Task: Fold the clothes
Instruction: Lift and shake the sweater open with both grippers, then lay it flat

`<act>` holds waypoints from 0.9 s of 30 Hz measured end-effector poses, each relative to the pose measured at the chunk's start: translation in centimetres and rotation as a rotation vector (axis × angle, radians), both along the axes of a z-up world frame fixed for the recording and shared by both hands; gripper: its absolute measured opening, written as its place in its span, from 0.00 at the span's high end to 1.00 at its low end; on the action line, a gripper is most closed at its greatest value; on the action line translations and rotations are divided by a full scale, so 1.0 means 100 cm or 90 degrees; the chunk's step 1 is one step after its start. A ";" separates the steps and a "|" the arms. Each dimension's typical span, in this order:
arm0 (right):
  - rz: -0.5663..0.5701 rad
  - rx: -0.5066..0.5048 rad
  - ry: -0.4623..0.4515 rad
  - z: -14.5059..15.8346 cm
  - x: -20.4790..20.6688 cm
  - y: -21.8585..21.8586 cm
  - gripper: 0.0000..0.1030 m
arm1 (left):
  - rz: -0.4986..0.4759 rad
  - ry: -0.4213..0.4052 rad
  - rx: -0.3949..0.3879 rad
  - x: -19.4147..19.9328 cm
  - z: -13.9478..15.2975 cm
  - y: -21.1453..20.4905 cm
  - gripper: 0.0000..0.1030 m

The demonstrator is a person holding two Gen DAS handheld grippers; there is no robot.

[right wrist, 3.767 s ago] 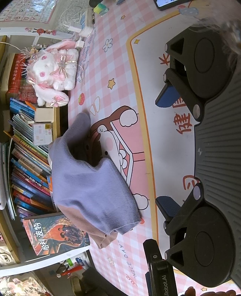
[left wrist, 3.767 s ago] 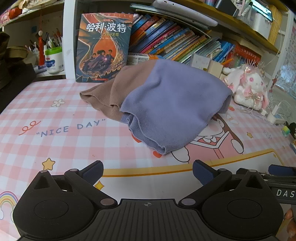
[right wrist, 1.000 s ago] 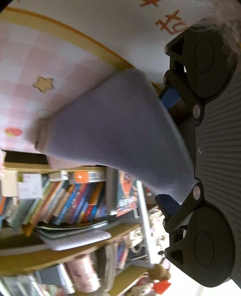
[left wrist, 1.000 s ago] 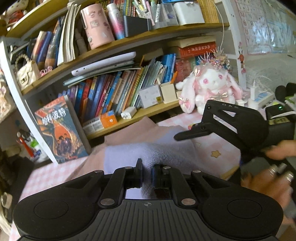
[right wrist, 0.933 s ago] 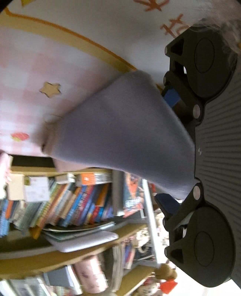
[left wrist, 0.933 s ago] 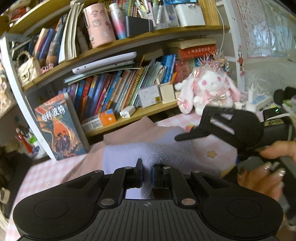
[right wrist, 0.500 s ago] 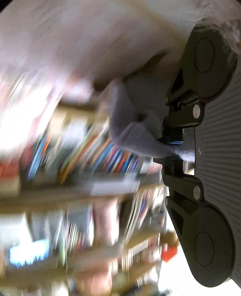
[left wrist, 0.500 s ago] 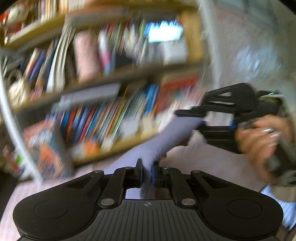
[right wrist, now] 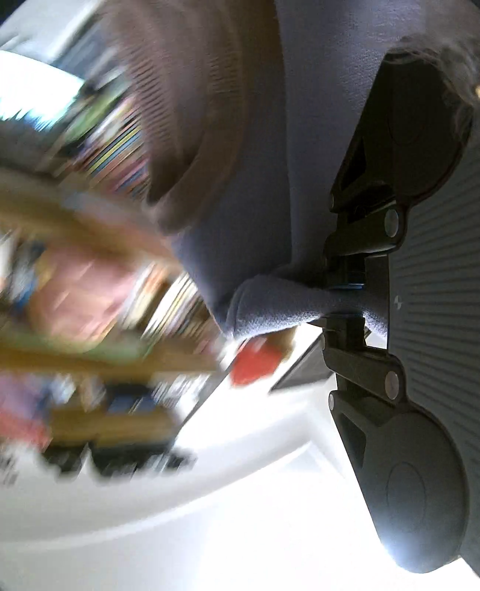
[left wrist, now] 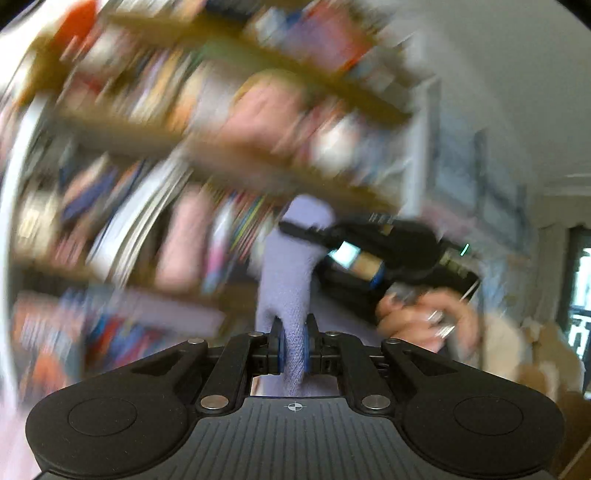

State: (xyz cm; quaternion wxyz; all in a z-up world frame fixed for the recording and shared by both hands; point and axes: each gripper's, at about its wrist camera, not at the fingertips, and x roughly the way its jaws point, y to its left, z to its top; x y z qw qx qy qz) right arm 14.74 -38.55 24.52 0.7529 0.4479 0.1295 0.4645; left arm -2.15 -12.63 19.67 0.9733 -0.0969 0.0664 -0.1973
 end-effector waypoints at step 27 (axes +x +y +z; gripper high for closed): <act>-0.060 -0.576 0.227 -0.199 -0.030 0.165 0.46 | 0.226 0.394 0.127 0.086 -0.197 0.155 0.84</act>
